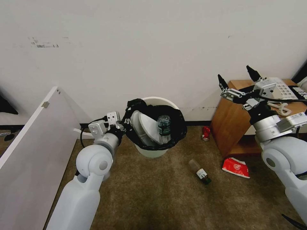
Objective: Pick up the trash bin, then pick up the garbage from the floor and place it into the trash bin.
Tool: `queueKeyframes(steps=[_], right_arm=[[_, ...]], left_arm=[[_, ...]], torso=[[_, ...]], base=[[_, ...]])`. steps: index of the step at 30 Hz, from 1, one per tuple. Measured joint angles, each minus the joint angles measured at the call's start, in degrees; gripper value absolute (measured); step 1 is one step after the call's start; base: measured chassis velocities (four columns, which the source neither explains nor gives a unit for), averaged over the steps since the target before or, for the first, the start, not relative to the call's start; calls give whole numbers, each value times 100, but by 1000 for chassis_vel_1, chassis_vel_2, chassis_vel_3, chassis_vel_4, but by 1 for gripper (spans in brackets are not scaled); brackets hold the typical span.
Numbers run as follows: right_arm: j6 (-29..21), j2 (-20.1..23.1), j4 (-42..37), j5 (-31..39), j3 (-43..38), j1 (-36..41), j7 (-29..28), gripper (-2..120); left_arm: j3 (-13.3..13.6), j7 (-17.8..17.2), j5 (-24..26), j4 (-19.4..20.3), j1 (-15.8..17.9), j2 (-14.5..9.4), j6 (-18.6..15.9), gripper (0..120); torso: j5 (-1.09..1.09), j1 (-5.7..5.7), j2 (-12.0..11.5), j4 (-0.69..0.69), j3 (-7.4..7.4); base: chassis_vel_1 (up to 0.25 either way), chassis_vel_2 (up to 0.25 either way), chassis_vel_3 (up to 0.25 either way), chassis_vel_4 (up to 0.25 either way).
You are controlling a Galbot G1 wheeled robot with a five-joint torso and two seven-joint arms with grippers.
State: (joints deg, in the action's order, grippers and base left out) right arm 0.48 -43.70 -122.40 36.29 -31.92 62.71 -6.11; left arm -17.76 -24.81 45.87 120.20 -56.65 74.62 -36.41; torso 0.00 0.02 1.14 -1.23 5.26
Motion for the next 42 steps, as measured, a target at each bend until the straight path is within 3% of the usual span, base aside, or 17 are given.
queueKeyframes(steps=[42], right_arm=[[123,-23,108,71,37,-43,16,100]], left_arm=[[18,-2,0,-11,12,12,4,4]], torso=[[0,1,0,1,2]], base=[[-28,28,29,-26]])
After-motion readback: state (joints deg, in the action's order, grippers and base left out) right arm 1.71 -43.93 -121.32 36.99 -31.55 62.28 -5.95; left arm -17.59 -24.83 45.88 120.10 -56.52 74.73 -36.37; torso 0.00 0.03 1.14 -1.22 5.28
